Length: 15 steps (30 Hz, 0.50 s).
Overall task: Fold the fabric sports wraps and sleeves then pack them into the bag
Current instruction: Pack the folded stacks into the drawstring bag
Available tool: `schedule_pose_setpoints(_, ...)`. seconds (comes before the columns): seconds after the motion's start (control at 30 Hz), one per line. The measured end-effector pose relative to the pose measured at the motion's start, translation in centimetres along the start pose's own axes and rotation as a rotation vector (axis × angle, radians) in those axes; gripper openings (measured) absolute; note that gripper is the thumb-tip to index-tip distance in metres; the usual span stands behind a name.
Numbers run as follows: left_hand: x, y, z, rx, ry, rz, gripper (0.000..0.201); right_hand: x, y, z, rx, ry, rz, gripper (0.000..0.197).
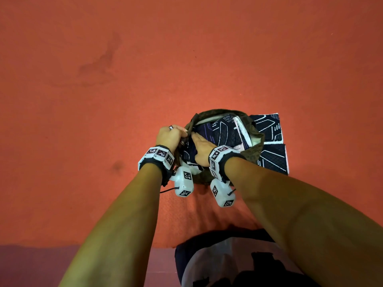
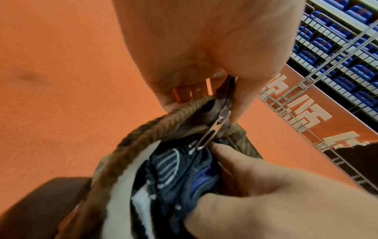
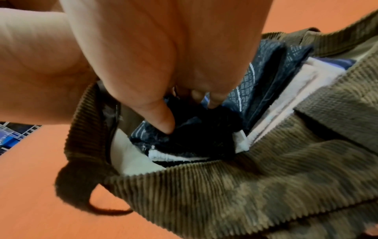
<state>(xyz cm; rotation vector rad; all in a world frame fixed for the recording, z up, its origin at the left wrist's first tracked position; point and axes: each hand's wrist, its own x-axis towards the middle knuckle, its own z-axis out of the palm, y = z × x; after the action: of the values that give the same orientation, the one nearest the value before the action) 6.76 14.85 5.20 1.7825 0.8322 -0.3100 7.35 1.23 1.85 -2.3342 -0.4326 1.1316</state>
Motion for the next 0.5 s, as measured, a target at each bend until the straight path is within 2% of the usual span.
schedule_pose_setpoints(0.1, 0.1, 0.1, 0.2, 0.024, 0.015, 0.017, 0.019, 0.1, -0.1, -0.2, 0.009, 0.022, -0.010, 0.082)
schedule_pose_setpoints(0.23, 0.2, 0.3, 0.2, 0.064, 0.039, 0.033, 0.013, 0.0, 0.7, -1.0, 0.065, 0.246, 0.028, 0.057)
schedule_pose_setpoints(0.27, 0.2, 0.5, 0.2, 0.065, 0.036, 0.037, 0.012, 0.0, 0.9, -0.9, 0.035, 0.249, 0.041, 0.058)
schedule_pose_setpoints(0.4, -0.2, 0.7, 0.3, 0.088, 0.036, 0.047, 0.014, -0.1, 1.1, -0.4, -0.029, 0.071, 0.025, 0.063)
schedule_pose_setpoints(0.5, -0.3, 0.4, 0.5, 0.050, 0.033, 0.030, 0.017, -0.1, 1.1, -0.5, 0.023, 0.053, 0.031, 0.062)
